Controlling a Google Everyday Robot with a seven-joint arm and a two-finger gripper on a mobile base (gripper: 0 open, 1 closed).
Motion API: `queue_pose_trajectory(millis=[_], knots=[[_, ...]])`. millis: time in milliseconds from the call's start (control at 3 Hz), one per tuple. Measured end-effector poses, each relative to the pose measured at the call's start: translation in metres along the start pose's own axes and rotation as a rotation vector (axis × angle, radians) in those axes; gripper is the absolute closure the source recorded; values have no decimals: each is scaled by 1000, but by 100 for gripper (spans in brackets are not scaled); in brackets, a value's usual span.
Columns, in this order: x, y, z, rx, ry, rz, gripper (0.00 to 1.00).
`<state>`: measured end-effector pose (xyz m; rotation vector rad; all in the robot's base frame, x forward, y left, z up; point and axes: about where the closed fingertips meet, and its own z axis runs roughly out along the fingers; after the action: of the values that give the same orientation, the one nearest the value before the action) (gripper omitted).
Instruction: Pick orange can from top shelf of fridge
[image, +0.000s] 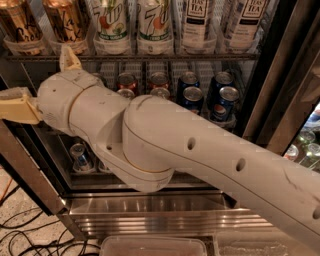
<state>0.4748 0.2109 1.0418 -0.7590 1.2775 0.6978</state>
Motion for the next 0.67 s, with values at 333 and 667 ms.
queue_pose_trajectory(millis=[333,667], knots=[[0,0,0,0,0,0,0],[11,-16,10,50,13,6,0]])
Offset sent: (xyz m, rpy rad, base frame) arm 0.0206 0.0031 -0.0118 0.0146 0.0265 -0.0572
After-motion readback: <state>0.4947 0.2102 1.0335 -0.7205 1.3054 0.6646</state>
